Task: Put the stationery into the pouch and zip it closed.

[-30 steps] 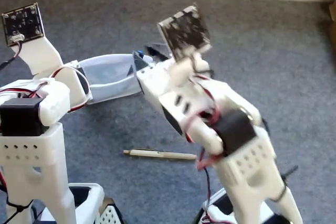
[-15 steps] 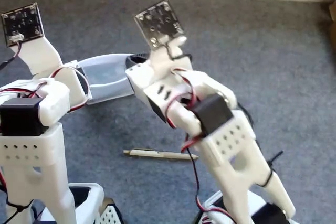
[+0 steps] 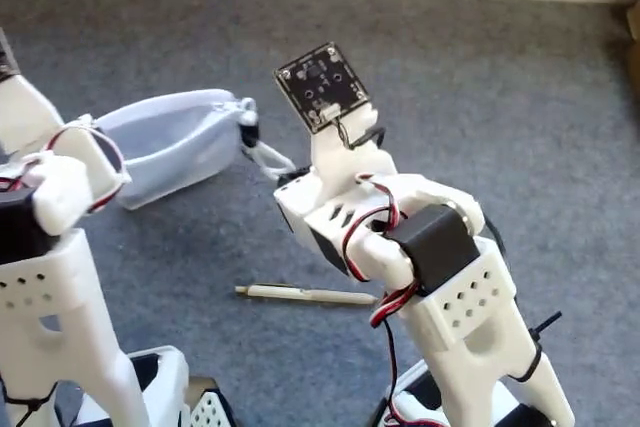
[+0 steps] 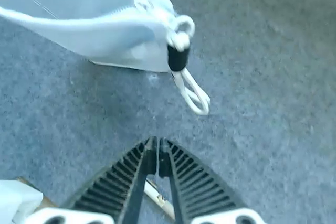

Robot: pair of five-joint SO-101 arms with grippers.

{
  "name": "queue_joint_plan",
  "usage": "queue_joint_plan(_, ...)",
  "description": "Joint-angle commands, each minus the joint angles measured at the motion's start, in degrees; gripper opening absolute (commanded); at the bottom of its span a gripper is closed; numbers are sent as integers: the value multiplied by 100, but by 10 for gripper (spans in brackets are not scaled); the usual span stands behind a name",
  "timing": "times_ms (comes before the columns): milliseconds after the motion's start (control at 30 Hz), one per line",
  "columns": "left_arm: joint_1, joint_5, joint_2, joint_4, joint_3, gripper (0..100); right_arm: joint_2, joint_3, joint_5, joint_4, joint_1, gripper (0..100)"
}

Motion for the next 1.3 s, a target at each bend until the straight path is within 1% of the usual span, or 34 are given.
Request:
queue_joint_plan(0, -356, 44, -57, -141, -119, 8, -145, 92, 0, 40, -84, 9)
queue_joint_plan(100, -567, 62, -57, -141, -119, 8, -145, 418, 18, 31, -163, 10)
queue_joint_plan(267, -980, 70, -57, -141, -119, 8, -145, 1156, 598, -75, -655, 10)
queue_joint_plan(400, -1218, 70, -57, -141, -119, 8, -145, 1965, 633, -752, -1024, 10)
queue_joint_plan(533, -1209, 70, -57, -141, -66, 8, -136, 2765, 642, -1622, -1358, 10)
queue_joint_plan(667, -1200, 70, -57, -141, -66, 8, 207, 3196, 642, -2088, -1613, 11)
queue_joint_plan(733, -1200, 70, -57, -132, -57, 8, 585, 3222, 624, -2229, -1675, 22)
queue_joint_plan(867, -1191, 70, -57, -105, -57, 8, 1420, 3134, 615, -2316, -1684, 130)
queue_joint_plan(933, -1191, 70, -57, -105, -48, 8, 1807, 2976, 607, -2387, -1684, 163)
queue_joint_plan(1267, -1182, 70, -57, -97, -48, 8, 3213, 2193, 633, -2404, -1710, 163)
